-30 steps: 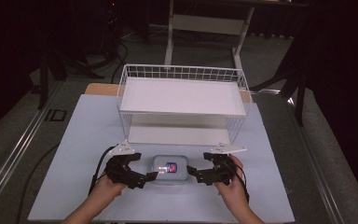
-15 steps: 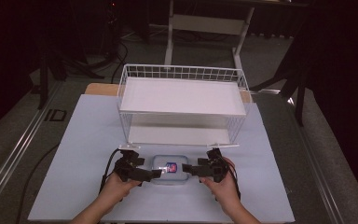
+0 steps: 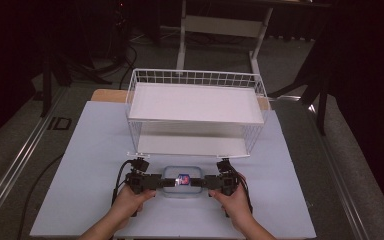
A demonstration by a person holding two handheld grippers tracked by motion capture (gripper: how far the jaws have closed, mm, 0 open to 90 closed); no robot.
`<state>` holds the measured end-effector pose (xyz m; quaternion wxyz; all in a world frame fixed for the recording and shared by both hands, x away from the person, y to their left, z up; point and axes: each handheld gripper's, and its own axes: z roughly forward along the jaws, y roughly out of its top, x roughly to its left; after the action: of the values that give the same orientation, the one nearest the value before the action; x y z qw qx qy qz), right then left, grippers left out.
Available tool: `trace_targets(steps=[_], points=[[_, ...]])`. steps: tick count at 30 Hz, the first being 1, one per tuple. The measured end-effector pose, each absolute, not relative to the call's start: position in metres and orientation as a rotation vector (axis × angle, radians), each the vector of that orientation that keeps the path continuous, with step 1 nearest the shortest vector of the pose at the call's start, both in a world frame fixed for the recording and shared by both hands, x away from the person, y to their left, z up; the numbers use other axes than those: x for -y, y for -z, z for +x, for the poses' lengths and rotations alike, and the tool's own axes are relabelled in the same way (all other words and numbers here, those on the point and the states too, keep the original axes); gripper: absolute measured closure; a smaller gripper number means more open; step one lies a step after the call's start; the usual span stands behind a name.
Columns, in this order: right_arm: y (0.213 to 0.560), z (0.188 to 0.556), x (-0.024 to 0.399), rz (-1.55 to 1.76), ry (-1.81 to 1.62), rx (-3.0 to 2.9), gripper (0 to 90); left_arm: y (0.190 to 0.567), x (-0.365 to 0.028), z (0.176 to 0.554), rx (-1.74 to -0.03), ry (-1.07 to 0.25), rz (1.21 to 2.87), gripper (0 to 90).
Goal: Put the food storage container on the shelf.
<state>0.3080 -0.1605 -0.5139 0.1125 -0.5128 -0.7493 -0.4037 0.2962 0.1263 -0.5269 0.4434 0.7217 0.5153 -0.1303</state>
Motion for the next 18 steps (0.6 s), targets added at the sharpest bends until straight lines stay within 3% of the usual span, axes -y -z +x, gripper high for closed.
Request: trace_targets(steps=[5,18], points=[[0.517,0.303,0.154,-1.505,1.145,2.189,28.8,0.529,-0.127,0.297,-1.298,0.343,1.786,32.7],[0.516,0.301,0.153,-1.533,1.116,2.173,31.5,0.52,-0.122,0.291,-1.316,0.298,1.843,36.2]])
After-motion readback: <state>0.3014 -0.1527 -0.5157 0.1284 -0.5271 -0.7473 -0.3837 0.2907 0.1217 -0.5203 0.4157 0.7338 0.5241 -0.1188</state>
